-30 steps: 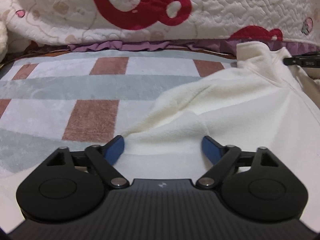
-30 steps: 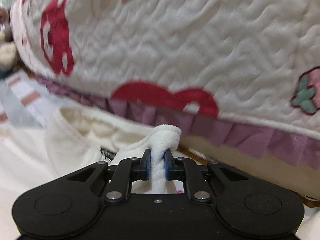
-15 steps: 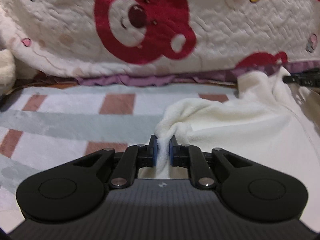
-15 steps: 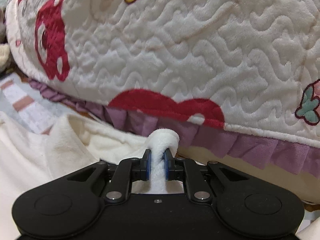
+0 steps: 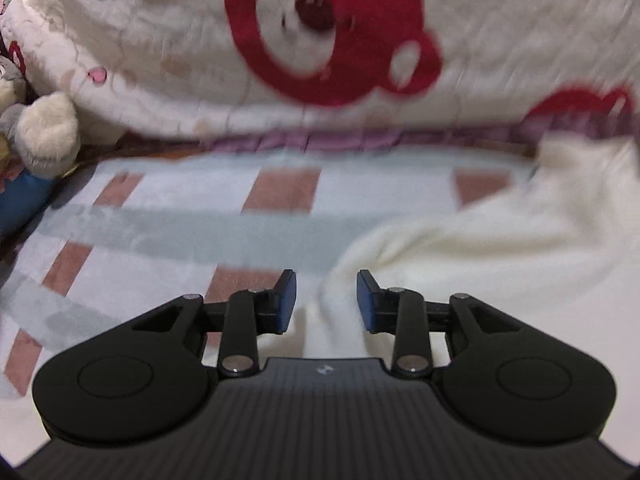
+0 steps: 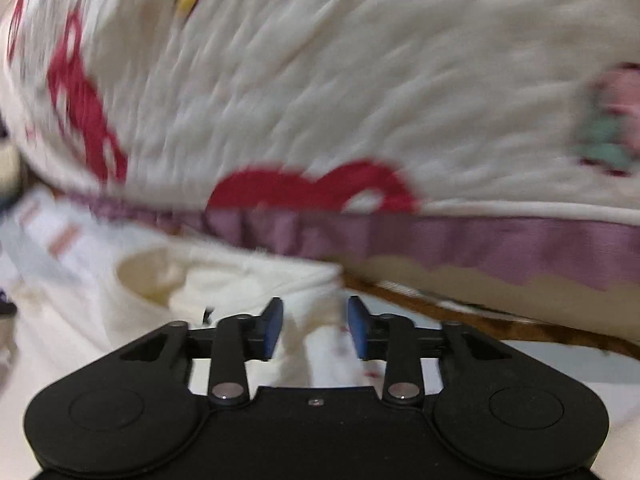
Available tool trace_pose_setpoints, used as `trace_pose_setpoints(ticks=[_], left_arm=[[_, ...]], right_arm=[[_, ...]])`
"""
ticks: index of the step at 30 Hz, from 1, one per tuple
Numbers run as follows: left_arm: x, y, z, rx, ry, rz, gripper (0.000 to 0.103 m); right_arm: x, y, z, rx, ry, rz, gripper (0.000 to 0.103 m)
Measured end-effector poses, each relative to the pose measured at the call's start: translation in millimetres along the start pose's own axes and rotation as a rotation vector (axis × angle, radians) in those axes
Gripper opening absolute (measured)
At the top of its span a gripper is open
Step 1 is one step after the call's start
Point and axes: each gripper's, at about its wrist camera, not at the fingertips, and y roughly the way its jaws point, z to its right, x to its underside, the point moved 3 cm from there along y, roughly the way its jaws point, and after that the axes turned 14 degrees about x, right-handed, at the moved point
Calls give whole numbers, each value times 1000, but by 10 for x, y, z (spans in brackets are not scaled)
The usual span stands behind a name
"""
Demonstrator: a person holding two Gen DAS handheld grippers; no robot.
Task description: Fold clothes
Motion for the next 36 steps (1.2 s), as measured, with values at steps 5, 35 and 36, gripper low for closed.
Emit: trace_pose_setpoints(ticks=[5,35,36], left_arm=[[-137,57,442,277,76,26,32],[-296,1291,1164,99,210,-98,1],[-309,1281,1163,90,190,-92,1]], right_arm=[[159,-530,696,94,64,-8,48],[1420,-678,2468,336,402,-133,76],[1445,-667,2543,329,454,-130,78]])
